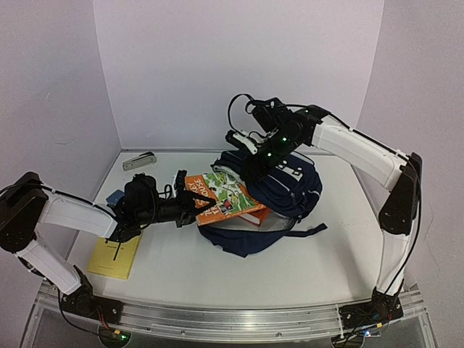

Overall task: Pack the student bag
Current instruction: Place the book in the student bag.

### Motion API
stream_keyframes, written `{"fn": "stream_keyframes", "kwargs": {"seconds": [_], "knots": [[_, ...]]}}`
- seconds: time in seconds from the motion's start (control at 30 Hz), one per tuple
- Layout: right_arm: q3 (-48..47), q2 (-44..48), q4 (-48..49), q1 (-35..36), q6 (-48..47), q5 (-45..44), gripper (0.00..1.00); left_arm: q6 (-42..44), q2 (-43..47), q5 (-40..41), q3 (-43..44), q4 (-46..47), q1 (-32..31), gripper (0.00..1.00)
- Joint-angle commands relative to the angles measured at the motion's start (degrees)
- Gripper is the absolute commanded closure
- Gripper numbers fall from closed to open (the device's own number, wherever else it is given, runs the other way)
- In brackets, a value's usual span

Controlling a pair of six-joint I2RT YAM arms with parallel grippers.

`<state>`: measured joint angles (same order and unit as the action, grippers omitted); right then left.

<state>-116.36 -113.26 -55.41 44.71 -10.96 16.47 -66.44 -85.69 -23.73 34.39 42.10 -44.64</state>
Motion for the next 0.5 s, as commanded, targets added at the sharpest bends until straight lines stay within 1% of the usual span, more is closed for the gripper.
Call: {"fn": "stream_keyframes", "kwargs": {"seconds": [0.0,0.17,0.2,0.33,0.4,0.47], "knots": [[-5.2,0.9,2.0,0.3,1.4,5.8,1.0,-4.0,-2.8,9.4,3.0,6.5,1.7,1.0],[-7.6,1.1,1.9,-0.4,1.3,2.6,1.0,-10.3,-7.8,11.5,4.1,-0.9,2.3,1.0],[-8.2,1.1,2.0,-0.6,1.1,1.8,1.0,-11.1,-8.1,11.8,3.8,-2.8,2.2,1.0],[-9.8,1.0,2.2,-1.0,0.4,-0.1,1.0,-13.4,-7.7,13.2,1.3,-5.5,2.1,1.0],[-10.1,0.8,2.2,-1.1,0.6,0.7,1.0,-12.8,-7.3,13.3,1.2,-5.2,2.0,1.0],[-9.6,0.8,2.3,-1.0,1.1,2.6,1.0,-10.2,-7.5,11.1,2.7,-1.6,1.8,1.0]]}}
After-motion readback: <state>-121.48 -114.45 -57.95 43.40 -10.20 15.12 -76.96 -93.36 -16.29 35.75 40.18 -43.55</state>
